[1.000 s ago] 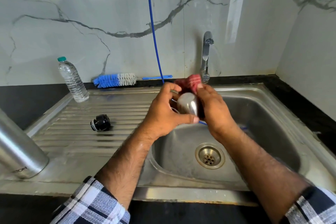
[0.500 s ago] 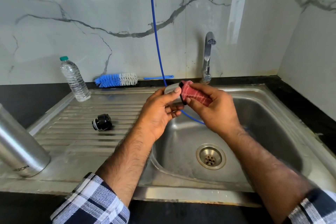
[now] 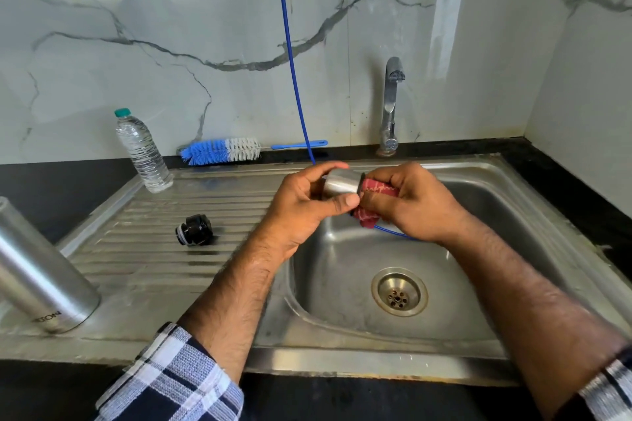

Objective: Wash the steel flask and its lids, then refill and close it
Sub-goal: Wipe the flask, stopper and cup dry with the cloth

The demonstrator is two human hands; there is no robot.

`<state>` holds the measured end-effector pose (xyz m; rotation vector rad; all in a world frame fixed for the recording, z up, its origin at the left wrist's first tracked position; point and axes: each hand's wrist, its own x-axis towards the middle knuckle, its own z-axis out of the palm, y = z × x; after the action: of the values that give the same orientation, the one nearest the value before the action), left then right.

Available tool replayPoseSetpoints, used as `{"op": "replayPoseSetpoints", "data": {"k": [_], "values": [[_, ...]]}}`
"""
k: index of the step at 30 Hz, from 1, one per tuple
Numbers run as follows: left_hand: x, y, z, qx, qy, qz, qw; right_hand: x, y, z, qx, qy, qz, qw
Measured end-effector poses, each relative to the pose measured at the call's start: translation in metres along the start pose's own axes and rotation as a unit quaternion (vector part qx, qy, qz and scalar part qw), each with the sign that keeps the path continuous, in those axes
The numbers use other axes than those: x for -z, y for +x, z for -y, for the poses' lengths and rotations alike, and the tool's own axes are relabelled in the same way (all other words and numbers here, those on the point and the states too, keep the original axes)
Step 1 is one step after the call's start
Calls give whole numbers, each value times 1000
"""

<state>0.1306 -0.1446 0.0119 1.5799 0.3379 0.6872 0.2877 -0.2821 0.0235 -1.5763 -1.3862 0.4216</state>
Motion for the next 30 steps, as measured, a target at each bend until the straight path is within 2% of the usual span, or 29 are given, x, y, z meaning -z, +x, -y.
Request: {"op": "replayPoseSetpoints", "data": {"k": [1,2,3,5,6,7,8,9,11,13,14,15,16,18,20,21,23,25,27,29,30], "values": [[1,0,0,-15,26,17,999,0,0,-3,-50,78,6,996],[2,0,1,-32,40,37,998,1,0,-4,-110,190,8,976],[3,1,-1,-54,45,58,996,4,0,-2,-168,310,16,936],[4,2,-2,-94,44,86,991,3,-2,-1,-220,486,39,845],[3,3,-2,-106,39,88,990,3,-3,-1,-223,523,44,821],[2,3,-1,-112,32,79,990,1,-3,1,-217,535,50,815],[1,3,-1,-110,18,63,992,1,-3,1,-204,524,56,825],[1,3,0,-96,2,43,994,1,-2,2,-186,495,64,846],[3,4,1,-49,-14,12,999,2,-1,-1,-119,371,73,918],[3,4,2,2,12,-3,1000,4,0,-8,-13,126,25,992],[1,4,2,34,19,1,999,2,1,-12,46,-12,-26,999],[-1,4,1,75,15,3,997,-3,3,-13,101,-116,-77,985],[-3,5,1,123,10,2,992,-8,4,-14,145,-173,-114,968],[-2,4,-2,219,-2,-7,976,-18,6,-14,195,-219,-152,944],[2,5,-2,243,-6,-17,970,-23,8,-17,164,-216,-169,947],[4,4,-1,215,-3,-19,976,-25,9,-20,120,-188,-175,959],[6,4,3,124,-7,-10,992,-25,12,-22,14,-50,-178,983],[8,7,7,34,-14,20,999,-29,13,-19,-57,131,-164,976],[8,9,8,-43,20,43,998,-27,11,-13,-137,300,-132,935],[10,8,6,-100,75,61,990,-22,8,-5,-240,455,-61,855],[11,7,5,-116,100,67,986,-20,7,-3,-278,498,-28,821]]}}
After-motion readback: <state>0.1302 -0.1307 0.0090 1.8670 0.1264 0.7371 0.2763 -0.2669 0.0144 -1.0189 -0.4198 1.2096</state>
